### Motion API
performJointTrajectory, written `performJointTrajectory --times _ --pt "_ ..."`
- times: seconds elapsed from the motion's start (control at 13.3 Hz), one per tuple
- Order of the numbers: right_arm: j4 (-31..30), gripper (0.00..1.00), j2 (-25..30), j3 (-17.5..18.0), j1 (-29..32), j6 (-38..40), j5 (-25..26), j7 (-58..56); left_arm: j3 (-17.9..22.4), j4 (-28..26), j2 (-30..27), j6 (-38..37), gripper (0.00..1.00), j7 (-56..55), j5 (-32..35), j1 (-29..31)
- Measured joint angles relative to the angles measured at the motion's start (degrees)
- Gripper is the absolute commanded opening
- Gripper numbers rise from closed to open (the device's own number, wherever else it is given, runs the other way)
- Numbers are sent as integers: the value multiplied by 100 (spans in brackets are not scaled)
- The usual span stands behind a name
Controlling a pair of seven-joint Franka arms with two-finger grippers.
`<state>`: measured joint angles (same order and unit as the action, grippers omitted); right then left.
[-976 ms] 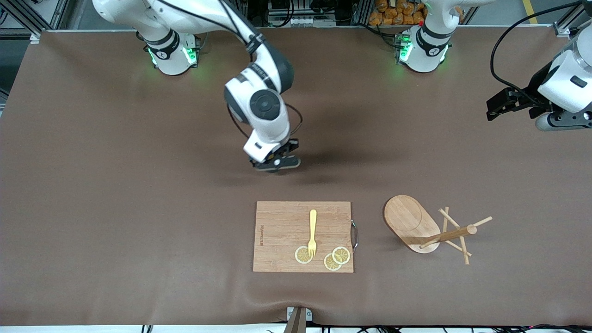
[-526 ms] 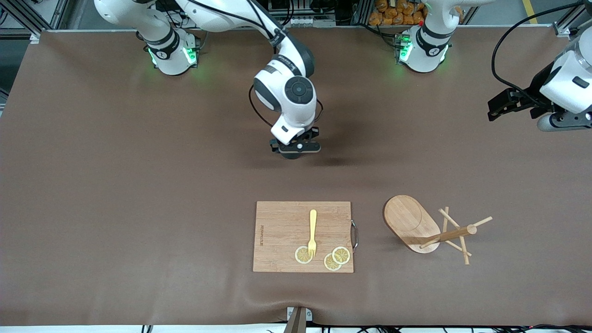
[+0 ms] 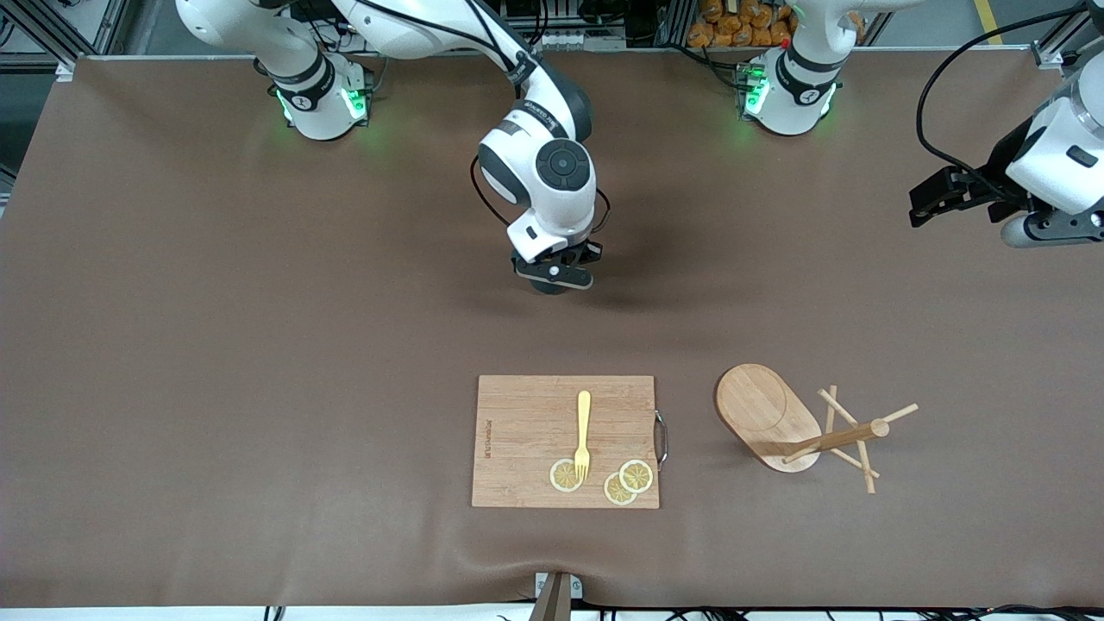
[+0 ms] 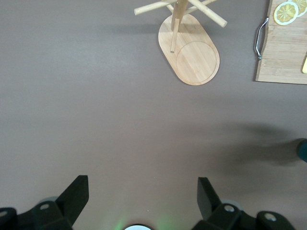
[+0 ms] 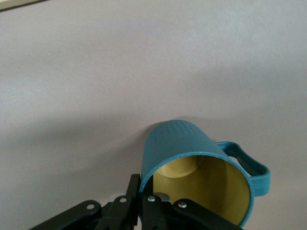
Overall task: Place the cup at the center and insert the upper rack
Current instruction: 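Move the teal mug with the right gripper toward the table center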
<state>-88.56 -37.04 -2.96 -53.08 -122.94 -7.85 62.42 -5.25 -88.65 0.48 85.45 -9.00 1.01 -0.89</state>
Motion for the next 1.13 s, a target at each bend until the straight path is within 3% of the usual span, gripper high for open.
performJointTrajectory --times 0.45,0.6,0.75,1.13 --pt "19 0 -106 5 0 0 -91 236 -6 0 4 1 100 0 0 -3" --pt "21 26 -113 5 0 0 -95 258 -9 0 9 1 100 0 0 -8" --pt "33 31 -114 4 0 -10 -97 436 -12 0 15 4 100 0 0 -20" --pt "106 60 -115 -12 1 -50 -170 710 -21 0 154 12 100 -17 0 -44"
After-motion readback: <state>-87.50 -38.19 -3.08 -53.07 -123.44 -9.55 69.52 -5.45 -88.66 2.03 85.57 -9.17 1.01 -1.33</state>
